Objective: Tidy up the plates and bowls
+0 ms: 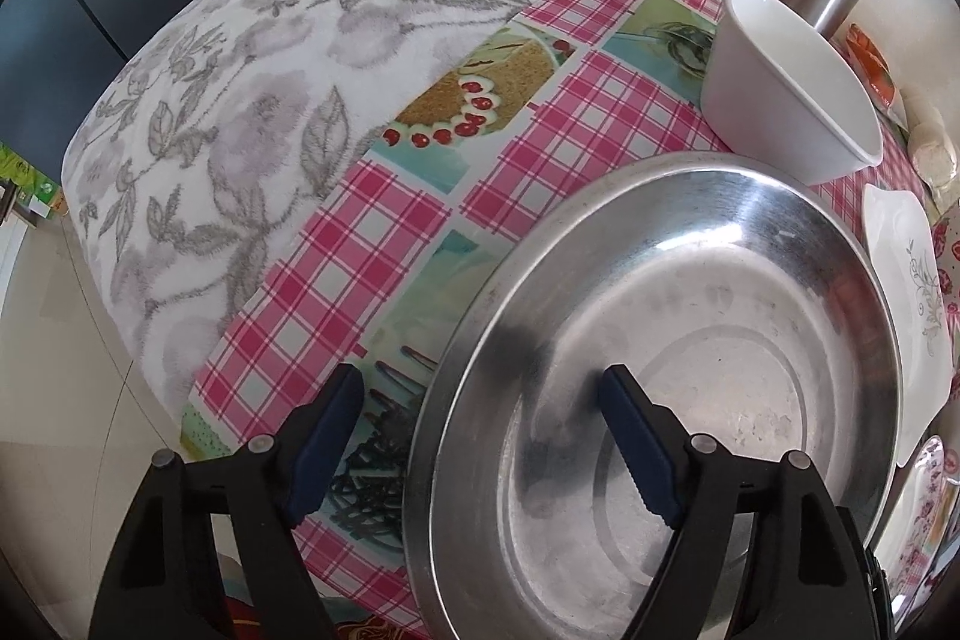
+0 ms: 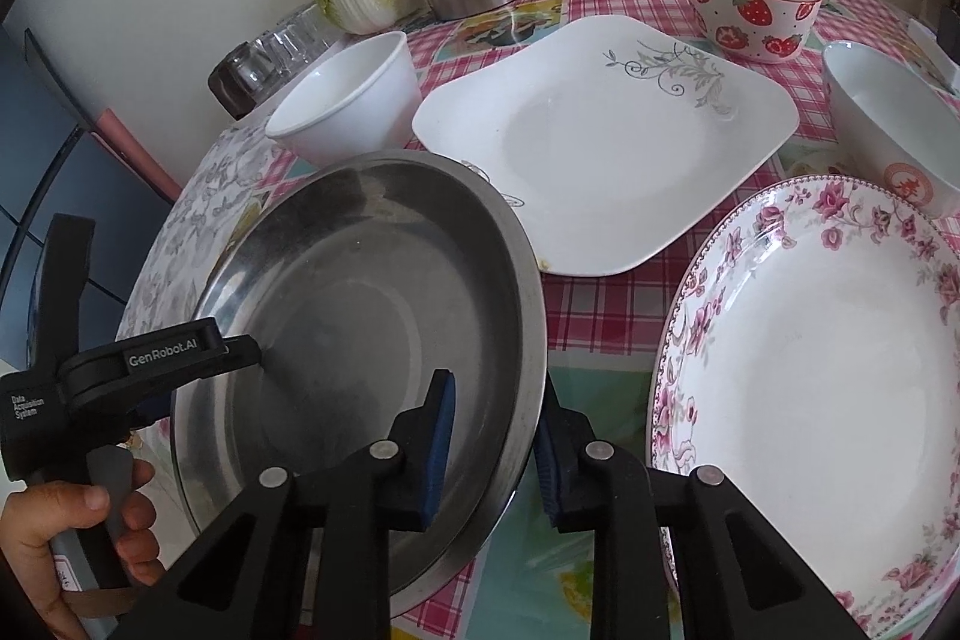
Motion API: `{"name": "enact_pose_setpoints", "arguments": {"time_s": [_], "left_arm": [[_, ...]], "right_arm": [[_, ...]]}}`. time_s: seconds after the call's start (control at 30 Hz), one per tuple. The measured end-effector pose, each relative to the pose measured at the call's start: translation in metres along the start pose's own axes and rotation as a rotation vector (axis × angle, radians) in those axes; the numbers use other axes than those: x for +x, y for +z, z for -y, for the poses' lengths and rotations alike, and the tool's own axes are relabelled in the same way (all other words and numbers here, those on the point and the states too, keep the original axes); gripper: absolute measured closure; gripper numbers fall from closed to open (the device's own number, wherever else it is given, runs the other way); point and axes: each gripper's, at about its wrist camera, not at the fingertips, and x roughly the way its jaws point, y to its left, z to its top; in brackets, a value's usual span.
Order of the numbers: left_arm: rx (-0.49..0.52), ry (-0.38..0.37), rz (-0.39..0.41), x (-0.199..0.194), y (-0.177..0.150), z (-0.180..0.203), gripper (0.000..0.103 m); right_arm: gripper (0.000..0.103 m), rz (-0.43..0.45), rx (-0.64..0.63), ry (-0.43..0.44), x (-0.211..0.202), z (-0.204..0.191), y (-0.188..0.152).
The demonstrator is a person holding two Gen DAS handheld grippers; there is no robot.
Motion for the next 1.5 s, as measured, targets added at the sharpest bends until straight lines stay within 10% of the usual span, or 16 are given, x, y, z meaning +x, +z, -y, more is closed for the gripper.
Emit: {"name": "enact_pose_setpoints", "arguments": {"time_s": [0.17,0.37,1.5], "left_arm": [[-0.032,-0.007,0.031,-0.007,0.003,-0.015,0.060],[-0.106,-0.061,0.042,-0.011,0.006,-0.040,0.069],[-0.141,-0.144,0.181,-0.078,-0.011,-0.018,0.070]], "right_arm": [[0.076,0.001,-0.018,0.016,0.000,-0.005,-0.001],[0.076,0.026,-0.053,0.019,-0.004,-0.013,-0.001],[0.076,0.180,-0.148,0.046,-0.064,-0.014,0.012]]}}
